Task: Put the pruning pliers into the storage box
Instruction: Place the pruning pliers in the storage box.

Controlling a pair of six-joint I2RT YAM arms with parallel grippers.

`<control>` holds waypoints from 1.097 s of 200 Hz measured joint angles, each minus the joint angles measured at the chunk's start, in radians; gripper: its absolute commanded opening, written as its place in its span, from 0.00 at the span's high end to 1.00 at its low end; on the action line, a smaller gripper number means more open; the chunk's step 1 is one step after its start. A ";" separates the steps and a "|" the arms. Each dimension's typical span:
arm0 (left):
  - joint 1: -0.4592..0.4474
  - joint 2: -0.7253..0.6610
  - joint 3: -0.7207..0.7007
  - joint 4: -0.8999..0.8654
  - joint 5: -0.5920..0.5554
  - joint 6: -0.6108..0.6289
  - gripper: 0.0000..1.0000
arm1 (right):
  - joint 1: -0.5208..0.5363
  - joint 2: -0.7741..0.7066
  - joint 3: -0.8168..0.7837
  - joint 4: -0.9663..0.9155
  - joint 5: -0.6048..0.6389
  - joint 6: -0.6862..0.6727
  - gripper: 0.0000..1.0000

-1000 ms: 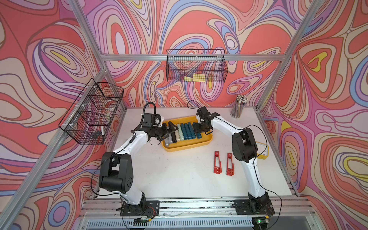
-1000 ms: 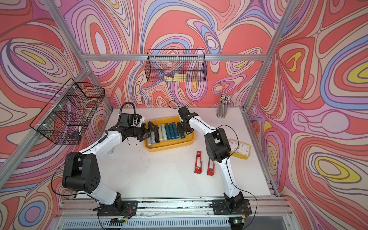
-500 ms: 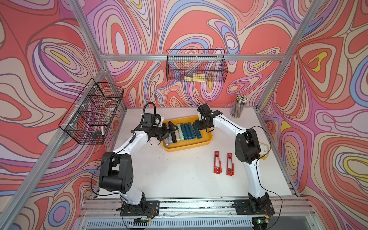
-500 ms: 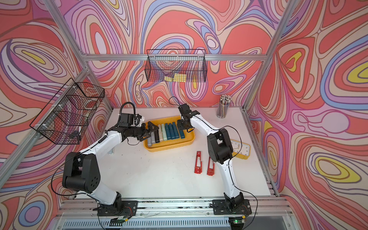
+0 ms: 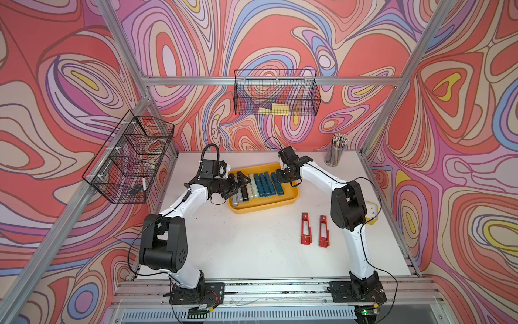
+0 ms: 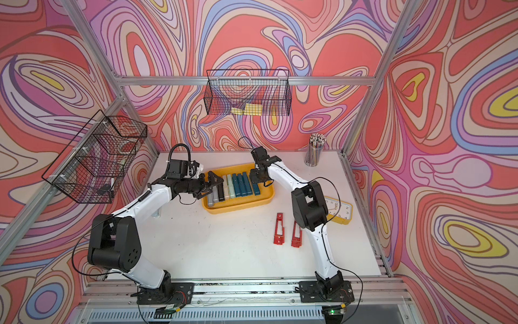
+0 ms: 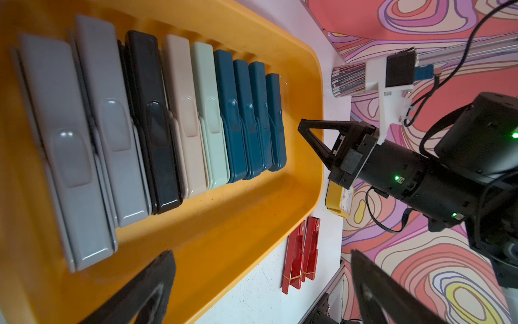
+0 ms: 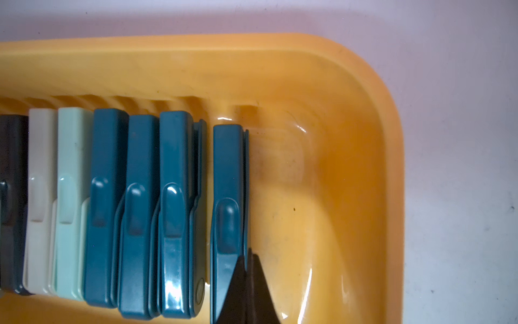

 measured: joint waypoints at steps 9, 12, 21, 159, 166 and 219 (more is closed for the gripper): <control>0.000 0.000 0.000 0.000 0.000 0.000 0.01 | 0.000 0.003 0.000 0.000 0.002 0.000 1.00; 0.000 0.000 0.000 0.000 0.000 0.000 0.01 | 0.000 0.005 0.000 0.000 0.004 0.000 1.00; 0.000 0.000 0.000 0.000 0.000 0.000 0.01 | 0.000 0.009 0.000 -0.001 0.005 0.000 1.00; 0.018 0.002 0.092 -0.166 -0.295 0.084 0.01 | 0.000 0.063 -0.007 -0.006 0.001 0.000 1.00; 0.019 0.006 0.092 -0.167 -0.304 0.087 0.01 | 0.000 0.063 -0.009 -0.006 -0.001 0.000 1.00; 0.019 0.045 0.092 -0.169 -0.364 0.089 0.01 | 0.000 0.063 -0.013 -0.006 -0.016 0.000 1.00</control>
